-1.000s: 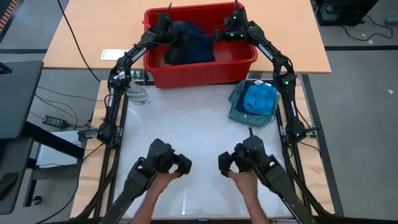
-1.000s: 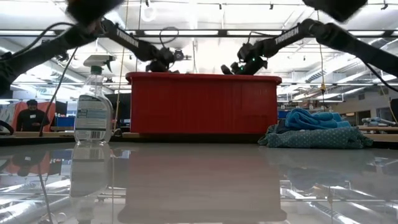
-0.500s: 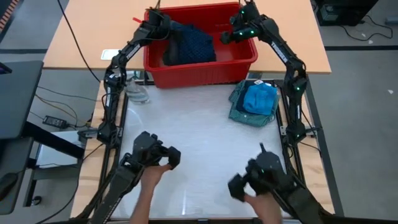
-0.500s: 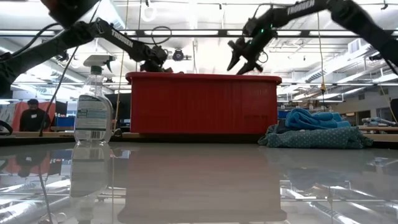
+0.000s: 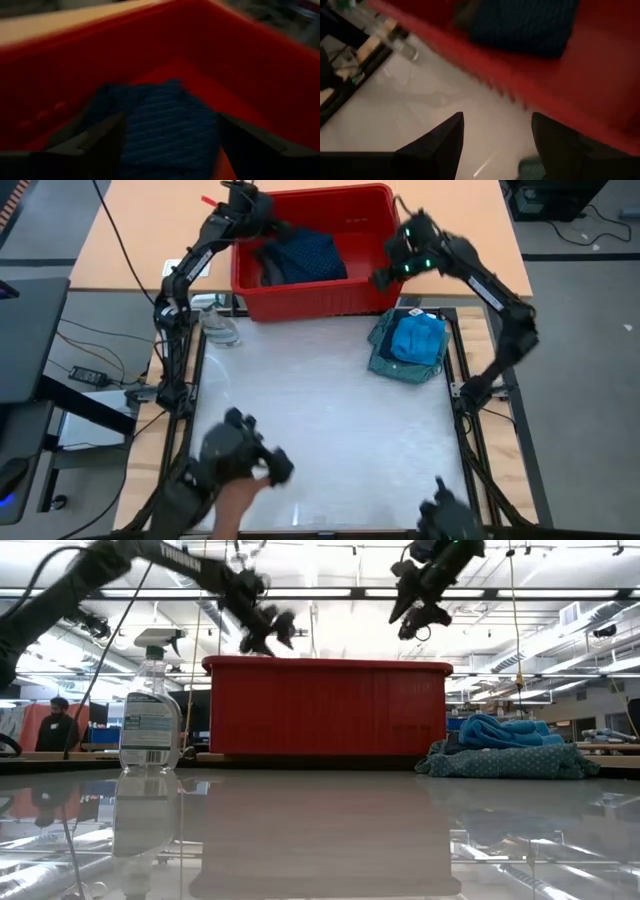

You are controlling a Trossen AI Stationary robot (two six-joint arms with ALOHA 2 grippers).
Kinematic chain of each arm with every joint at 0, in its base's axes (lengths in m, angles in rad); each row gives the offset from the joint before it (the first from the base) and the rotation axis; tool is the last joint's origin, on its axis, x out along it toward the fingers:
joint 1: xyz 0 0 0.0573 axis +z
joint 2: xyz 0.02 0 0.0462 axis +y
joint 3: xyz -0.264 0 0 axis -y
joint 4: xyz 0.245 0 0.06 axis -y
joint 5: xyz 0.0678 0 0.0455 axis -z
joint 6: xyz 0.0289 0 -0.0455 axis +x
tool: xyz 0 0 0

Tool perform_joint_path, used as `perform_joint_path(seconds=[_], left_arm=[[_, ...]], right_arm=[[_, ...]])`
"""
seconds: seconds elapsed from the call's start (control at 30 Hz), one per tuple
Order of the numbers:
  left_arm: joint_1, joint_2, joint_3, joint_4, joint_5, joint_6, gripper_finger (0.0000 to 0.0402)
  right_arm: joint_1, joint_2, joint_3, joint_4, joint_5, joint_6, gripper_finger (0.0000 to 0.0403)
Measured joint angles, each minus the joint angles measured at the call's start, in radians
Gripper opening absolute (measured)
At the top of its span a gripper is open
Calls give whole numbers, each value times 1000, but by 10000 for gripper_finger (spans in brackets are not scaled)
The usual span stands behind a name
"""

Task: Fold laundry
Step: Put the green polo shirt, dark blue shorts, and light blue shorts into the red laundry bin

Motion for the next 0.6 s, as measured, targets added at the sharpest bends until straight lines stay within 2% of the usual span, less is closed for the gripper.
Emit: perform_joint_path(seconds=[0.17,0.33,0.47,0.6], left_arm=[[-142,-87,0,-57,9,66,292],[-302,-111,1,-137,12,41,281],[-411,-95,0,-212,17,-3,268],[-508,-95,-40,-225,-1,-61,254]], right_arm=[[85,-245,-373,153,36,94,235],[186,-446,-744,297,174,214,223],[189,-499,-972,408,291,256,206],[158,-464,-1121,481,371,286,193]])
